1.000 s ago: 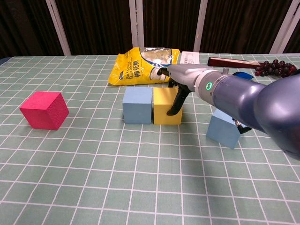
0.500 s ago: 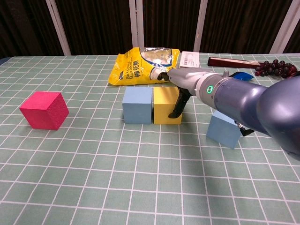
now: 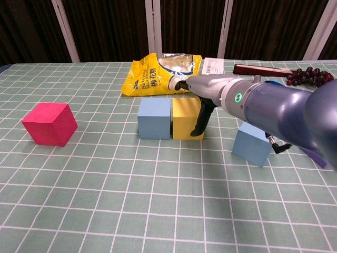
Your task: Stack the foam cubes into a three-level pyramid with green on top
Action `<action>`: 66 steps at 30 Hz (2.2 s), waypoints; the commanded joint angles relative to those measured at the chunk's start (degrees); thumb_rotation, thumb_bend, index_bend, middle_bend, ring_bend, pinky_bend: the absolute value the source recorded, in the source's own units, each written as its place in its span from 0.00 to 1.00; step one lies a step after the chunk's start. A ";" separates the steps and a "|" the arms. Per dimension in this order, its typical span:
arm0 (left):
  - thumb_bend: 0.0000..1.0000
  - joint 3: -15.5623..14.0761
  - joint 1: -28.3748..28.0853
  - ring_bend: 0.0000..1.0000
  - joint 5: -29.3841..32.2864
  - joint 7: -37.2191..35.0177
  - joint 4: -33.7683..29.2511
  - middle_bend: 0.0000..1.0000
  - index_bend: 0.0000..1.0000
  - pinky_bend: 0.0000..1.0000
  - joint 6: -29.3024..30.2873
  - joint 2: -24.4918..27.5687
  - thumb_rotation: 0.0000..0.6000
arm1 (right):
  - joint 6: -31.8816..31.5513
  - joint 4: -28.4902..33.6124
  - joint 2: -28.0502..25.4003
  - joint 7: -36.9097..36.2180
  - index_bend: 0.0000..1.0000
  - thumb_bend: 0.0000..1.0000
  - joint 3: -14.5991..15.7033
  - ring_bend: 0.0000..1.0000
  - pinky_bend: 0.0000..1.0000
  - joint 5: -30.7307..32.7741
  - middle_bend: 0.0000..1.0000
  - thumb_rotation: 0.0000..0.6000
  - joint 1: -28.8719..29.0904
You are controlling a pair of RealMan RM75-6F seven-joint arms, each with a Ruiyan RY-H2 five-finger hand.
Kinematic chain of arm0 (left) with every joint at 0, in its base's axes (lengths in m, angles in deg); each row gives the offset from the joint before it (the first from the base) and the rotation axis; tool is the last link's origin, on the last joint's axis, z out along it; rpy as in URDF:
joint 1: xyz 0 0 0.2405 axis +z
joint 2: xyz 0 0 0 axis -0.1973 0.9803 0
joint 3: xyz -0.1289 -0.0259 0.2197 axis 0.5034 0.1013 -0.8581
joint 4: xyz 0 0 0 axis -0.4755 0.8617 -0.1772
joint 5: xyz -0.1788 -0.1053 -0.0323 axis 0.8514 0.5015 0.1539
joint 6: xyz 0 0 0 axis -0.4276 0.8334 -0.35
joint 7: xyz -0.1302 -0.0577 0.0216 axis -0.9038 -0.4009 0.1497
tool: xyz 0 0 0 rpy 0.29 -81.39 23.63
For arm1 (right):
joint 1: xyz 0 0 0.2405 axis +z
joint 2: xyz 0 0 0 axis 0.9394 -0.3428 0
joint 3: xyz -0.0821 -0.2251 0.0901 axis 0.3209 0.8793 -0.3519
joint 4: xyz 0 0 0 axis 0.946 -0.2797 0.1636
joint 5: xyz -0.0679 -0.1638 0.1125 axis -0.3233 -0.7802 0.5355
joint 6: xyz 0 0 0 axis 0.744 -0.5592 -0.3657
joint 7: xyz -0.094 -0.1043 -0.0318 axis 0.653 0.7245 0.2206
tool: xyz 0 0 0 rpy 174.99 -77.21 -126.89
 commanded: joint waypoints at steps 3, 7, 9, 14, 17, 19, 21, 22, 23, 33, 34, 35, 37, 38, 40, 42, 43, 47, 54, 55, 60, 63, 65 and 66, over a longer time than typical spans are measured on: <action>0.08 0.02 0.00 0.00 -0.12 0.19 0.09 0.00 0.00 0.00 0.14 -0.10 1.00 | -3.38 7.15 -3.31 1.02 0.00 0.18 0.93 0.00 0.00 -1.64 0.00 1.00 -1.09; 0.08 -0.01 0.01 0.00 -0.38 0.36 0.09 0.00 0.00 0.00 0.32 -0.14 1.00 | -6.25 13.28 -6.36 2.48 0.00 0.18 1.72 0.00 0.00 -1.55 0.00 1.00 -2.11; 0.08 -0.06 0.05 0.00 -0.65 0.49 0.09 0.00 0.00 0.00 0.52 -0.17 1.00 | -8.18 16.51 -7.98 2.90 0.00 0.18 2.21 0.00 0.00 -1.76 0.00 1.00 -2.94; 0.08 -0.24 0.09 0.00 -1.40 0.73 0.17 0.00 0.00 0.00 0.93 -0.25 1.00 | -12.22 22.23 -11.26 2.90 0.00 0.18 4.58 0.00 0.00 -3.03 0.00 1.00 -5.65; 0.08 -0.25 0.05 0.00 -1.56 0.70 0.17 0.00 0.00 0.00 0.97 -0.31 1.00 | -13.03 22.62 -12.17 2.11 0.00 0.18 5.94 0.00 0.00 -3.18 0.00 1.00 -7.11; 0.08 -0.25 0.01 0.00 -1.62 0.66 0.10 0.00 0.00 0.00 0.94 -0.35 1.00 | -13.19 21.73 -12.49 1.44 0.00 0.18 6.76 0.00 0.00 -2.93 0.00 1.00 -8.05; 0.08 -0.28 -0.04 0.00 -1.75 0.82 0.06 0.00 0.00 0.00 0.94 -0.42 1.00 | -13.13 20.26 -12.63 1.05 0.00 0.18 7.58 0.00 0.00 -3.07 0.00 1.00 -8.75; 0.08 -0.30 -0.05 0.00 -1.79 0.88 0.07 0.00 0.00 0.00 0.94 -0.45 1.00 | -13.07 19.74 -12.65 0.92 0.00 0.18 7.83 0.00 0.00 -3.23 0.00 1.00 -8.95; 0.08 -0.32 -0.07 0.00 -1.81 0.95 0.06 0.00 0.00 0.00 0.90 -0.51 1.00 | -13.02 18.84 -12.71 0.82 0.00 0.18 8.21 0.00 0.00 -3.35 0.00 1.00 -9.26; 0.08 -0.19 -0.19 0.00 -1.35 1.04 0.05 0.00 0.00 0.00 0.59 -0.56 1.00 | -11.24 15.50 -13.34 0.10 0.00 0.18 9.01 0.00 0.00 0.21 0.00 1.00 -11.43; 0.08 -0.19 -0.19 0.00 -1.31 1.01 0.04 0.00 0.00 0.00 0.55 -0.55 1.00 | -10.99 15.75 -13.47 -0.02 0.00 0.18 9.01 0.00 0.00 0.54 0.00 1.00 -11.60; 0.08 -0.19 -0.21 0.00 -1.28 0.99 0.02 0.00 0.00 0.00 0.51 -0.54 1.00 | -10.90 15.90 -13.54 0.04 0.00 0.18 9.07 0.00 0.00 0.64 0.00 1.00 -11.69; 0.08 -0.18 -0.24 0.00 -1.27 0.96 0.01 0.00 0.00 0.00 0.46 -0.53 1.00 | -10.97 15.82 -13.46 0.24 0.00 0.18 9.16 0.00 0.00 0.44 0.00 1.00 -11.75; 0.08 -0.18 -0.24 0.00 -1.27 0.91 -0.03 0.00 0.00 0.00 0.43 -0.51 1.00 | -11.11 15.51 -13.31 0.40 0.00 0.18 9.17 0.00 0.00 0.23 0.00 1.00 -11.74; 0.08 -0.17 -0.22 0.00 -1.22 0.74 -0.09 0.00 0.00 0.00 0.44 -0.44 1.00 | -11.45 14.64 -12.97 0.77 0.00 0.18 9.14 0.00 0.00 0.04 0.00 1.00 -11.71; 0.08 -0.12 -0.17 0.00 -1.18 0.55 -0.10 0.00 0.00 0.00 0.53 -0.37 1.00 | -11.82 13.77 -12.64 1.31 0.00 0.18 8.91 0.00 0.00 0.58 0.00 1.00 -11.70; 0.08 -0.10 -0.15 0.00 -1.13 0.43 -0.11 0.00 0.00 0.00 0.54 -0.33 1.00 | -12.11 13.45 -12.49 1.68 0.00 0.18 8.74 0.00 0.00 1.02 0.00 1.00 -11.69; 0.08 -0.12 -0.11 0.00 -0.99 0.08 -0.20 0.00 0.00 0.00 0.39 -0.13 1.00 | -14.40 12.39 -11.84 4.10 0.00 0.18 7.92 0.00 0.00 3.82 0.02 1.00 -11.61; 0.08 -0.17 -0.11 0.00 -0.93 -0.02 -0.36 0.00 0.00 0.00 0.24 0.04 1.00 | -13.48 11.14 -11.91 3.47 0.00 0.18 7.33 0.08 0.00 4.36 0.22 1.00 -12.39; 0.08 -0.18 -0.13 0.00 -0.91 0.00 -0.38 0.00 0.00 0.00 0.19 0.04 1.00 | -13.22 10.99 -11.94 3.13 0.00 0.18 7.34 0.09 0.00 3.98 0.23 1.00 -12.50; 0.08 -0.12 -0.18 0.00 -0.81 0.19 -0.38 0.00 0.00 0.00 0.16 -0.07 1.00 | -11.38 10.31 -12.28 1.29 0.00 0.18 7.32 0.09 0.00 1.94 0.23 1.00 -12.99; 0.08 -0.10 -0.22 0.00 -0.64 0.33 -0.40 0.00 0.00 0.00 0.02 -0.11 1.00 | -10.40 10.27 -12.47 0.20 0.00 0.18 7.41 0.09 0.00 0.38 0.23 1.00 -13.26; 0.08 -0.10 -0.24 0.00 -0.59 0.41 -0.41 0.00 0.00 0.00 -0.02 -0.14 1.00 | -9.79 10.05 -12.55 -0.56 0.00 0.18 7.66 0.10 0.00 -1.12 0.24 1.00 -13.46; 0.08 -0.09 -0.24 0.00 -0.58 0.46 -0.40 0.00 0.00 0.00 -0.02 -0.14 1.00 | -9.63 9.98 -12.56 -0.82 0.00 0.18 7.74 0.11 0.00 -1.60 0.25 1.00 -13.54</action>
